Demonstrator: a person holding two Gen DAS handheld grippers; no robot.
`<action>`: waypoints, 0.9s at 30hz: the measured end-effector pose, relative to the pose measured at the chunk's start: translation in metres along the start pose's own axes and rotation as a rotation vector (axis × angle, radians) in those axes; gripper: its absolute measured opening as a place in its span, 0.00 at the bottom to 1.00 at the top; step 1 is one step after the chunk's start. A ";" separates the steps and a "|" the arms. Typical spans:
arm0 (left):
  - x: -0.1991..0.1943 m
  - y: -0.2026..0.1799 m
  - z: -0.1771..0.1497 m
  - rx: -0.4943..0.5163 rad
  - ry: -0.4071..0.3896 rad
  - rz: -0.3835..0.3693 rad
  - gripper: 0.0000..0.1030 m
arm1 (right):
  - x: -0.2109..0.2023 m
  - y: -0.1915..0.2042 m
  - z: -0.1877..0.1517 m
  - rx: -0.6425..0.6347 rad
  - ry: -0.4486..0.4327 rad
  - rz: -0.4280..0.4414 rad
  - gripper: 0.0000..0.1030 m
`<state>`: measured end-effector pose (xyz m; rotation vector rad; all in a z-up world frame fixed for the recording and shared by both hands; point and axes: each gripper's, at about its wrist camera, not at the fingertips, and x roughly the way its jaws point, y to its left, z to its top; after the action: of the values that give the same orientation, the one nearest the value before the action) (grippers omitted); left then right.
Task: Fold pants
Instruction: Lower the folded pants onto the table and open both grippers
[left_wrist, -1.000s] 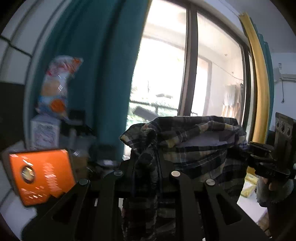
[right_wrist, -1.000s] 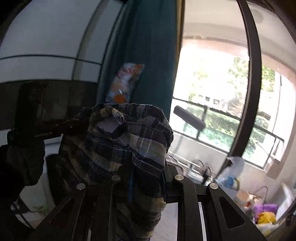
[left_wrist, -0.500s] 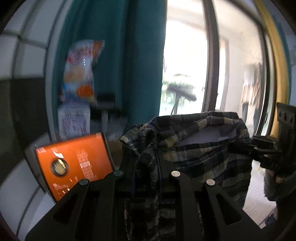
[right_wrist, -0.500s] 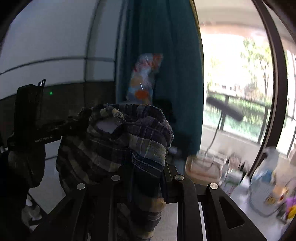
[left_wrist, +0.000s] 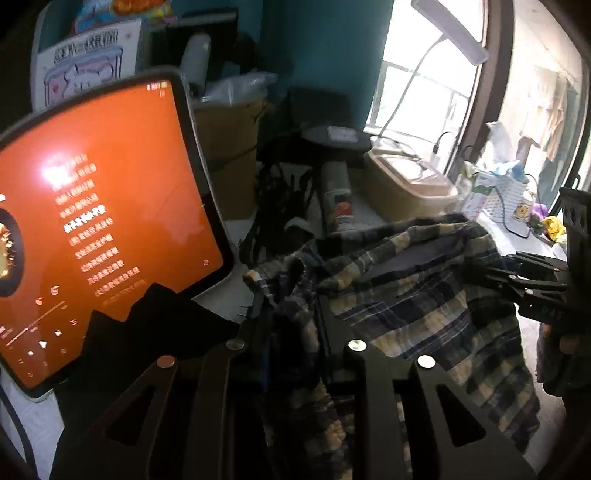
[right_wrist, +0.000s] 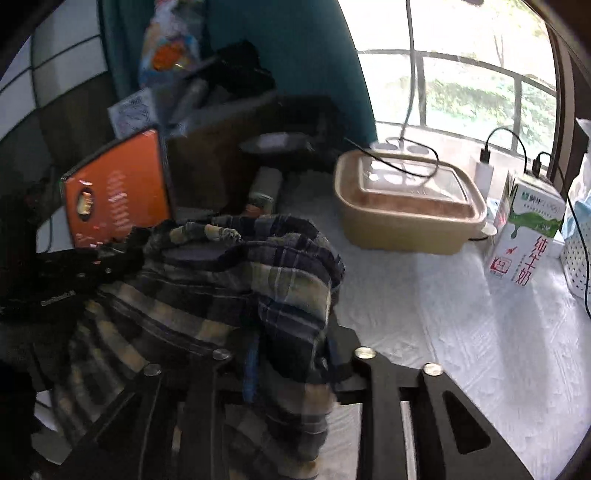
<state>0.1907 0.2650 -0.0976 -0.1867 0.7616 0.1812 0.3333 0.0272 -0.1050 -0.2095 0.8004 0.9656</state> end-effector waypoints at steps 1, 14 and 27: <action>0.005 0.003 0.000 -0.006 0.010 0.004 0.24 | 0.006 -0.003 0.000 0.006 0.013 -0.014 0.41; -0.040 -0.001 0.022 -0.026 -0.117 -0.012 0.56 | 0.003 -0.027 -0.001 0.040 -0.017 -0.096 0.59; -0.108 -0.065 0.008 -0.007 -0.214 -0.127 0.56 | -0.069 -0.010 -0.019 0.011 -0.086 -0.159 0.62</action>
<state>0.1344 0.1942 -0.0104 -0.2180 0.5342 0.0813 0.3100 -0.0334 -0.0730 -0.2176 0.6995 0.8148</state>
